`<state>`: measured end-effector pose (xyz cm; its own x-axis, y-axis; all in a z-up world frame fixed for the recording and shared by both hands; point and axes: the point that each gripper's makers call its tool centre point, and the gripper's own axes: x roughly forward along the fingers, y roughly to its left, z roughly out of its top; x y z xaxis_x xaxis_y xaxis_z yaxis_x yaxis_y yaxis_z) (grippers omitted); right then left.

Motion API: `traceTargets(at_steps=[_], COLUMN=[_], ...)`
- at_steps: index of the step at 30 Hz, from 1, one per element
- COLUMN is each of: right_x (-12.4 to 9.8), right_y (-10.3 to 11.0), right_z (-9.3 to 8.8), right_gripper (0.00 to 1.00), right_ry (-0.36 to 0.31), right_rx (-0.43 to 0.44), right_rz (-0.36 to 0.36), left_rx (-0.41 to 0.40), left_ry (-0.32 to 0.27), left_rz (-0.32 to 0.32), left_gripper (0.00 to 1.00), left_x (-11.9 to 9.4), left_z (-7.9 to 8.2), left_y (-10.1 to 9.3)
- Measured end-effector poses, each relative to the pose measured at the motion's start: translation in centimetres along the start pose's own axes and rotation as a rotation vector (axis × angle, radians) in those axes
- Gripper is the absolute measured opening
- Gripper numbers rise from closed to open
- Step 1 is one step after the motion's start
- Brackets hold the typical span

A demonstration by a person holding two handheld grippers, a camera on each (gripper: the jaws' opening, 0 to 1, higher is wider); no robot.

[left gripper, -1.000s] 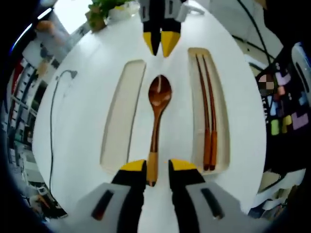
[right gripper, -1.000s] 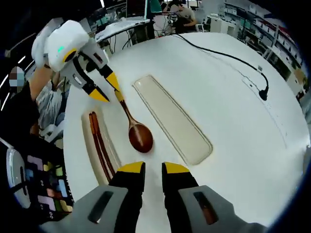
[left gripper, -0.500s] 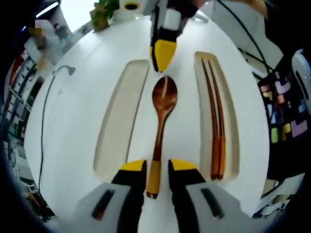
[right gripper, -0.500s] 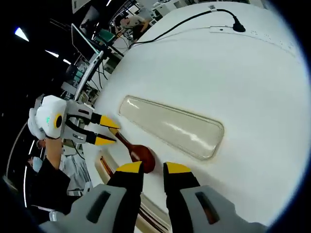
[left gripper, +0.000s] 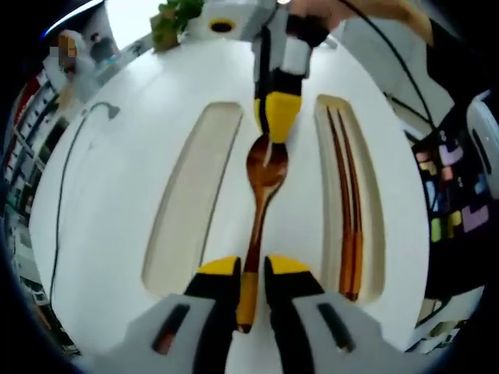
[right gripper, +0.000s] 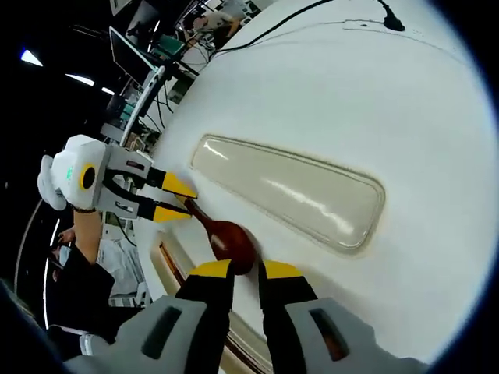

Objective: Arrange the utensils inside the cutlery case until each visible utensil rests in its matching compartment.

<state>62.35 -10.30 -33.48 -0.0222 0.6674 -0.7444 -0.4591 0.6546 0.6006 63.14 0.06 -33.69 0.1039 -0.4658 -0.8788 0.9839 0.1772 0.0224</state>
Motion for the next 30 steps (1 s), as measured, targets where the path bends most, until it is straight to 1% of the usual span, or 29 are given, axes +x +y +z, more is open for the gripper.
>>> traceTargets(at_steps=[2,3,4,5,7,9,12,13,18,20,21,24,28,30], right_x=[0.1,0.2,0.3,0.4,0.4,0.5,0.6,0.6,1.0,1.1,1.2,1.2,1.3,1.2], right_y=[0.0,0.0,0.0,-0.1,-0.2,-0.2,-0.2,-0.3,-0.1,0.0,0.0,0.1,0.3,0.0], right_z=[0.0,0.0,-0.1,-0.1,0.0,0.0,0.1,0.0,0.0,-0.1,-0.1,-0.2,-0.2,0.1], right_gripper=[0.1,0.09,0.07,0.06,0.05,0.05,0.04,0.03,0.03,0.03,0.03,0.02,0.02,0.02], right_ry=[0.002,0.009,0.013,0.013,0.014,0.012,-0.017,-0.027,-0.031,-0.037,-0.043,-0.068,-0.08,-0.084], right_rx=[0.01,0.017,0.019,0.028,0.075,0.128,0.207,0.218,0.197,0.209,0.211,0.206,0.197,0.192], right_rz=[-0.001,-0.001,-0.006,-0.011,-0.013,-0.007,0.009,0.015,0.015,0.02,0.026,0.041,0.053,0.054], left_rx=[0.0,-0.018,-0.015,-0.01,-0.019,-0.023,-0.042,-0.044,-0.079,-0.075,-0.07,-0.101,-0.092,-0.081], left_ry=[-0.009,-0.012,-0.013,-0.021,-0.023,-0.04,-0.071,-0.085,-0.144,-0.159,-0.164,-0.191,-0.191,-0.183], left_rz=[-0.011,-0.012,-0.002,-0.003,-0.009,-0.014,-0.004,0.004,0.018,0.022,0.019,-0.005,-0.002,0.0], left_gripper=[0.13,0.12,0.1,0.1,0.1,0.1,0.09,0.09,0.1,0.1,0.1,0.1,0.1,0.09], left_x=[0.0,0.0,0.1,0.1,0.0,-0.1,-0.2,-0.2,-0.3,-0.3,-0.3,-0.3,-0.2,-0.1], left_z=[0.0,0.0,0.0,0.2,0.1,0.1,0.2,0.2,-0.1,-0.2,-0.3,-0.4,-0.3,-0.2], left_y=[0.1,0.2,0.4,0.6,0.7,0.8,0.8,0.8,0.6,0.5,0.4,0.4,0.0,-0.3])
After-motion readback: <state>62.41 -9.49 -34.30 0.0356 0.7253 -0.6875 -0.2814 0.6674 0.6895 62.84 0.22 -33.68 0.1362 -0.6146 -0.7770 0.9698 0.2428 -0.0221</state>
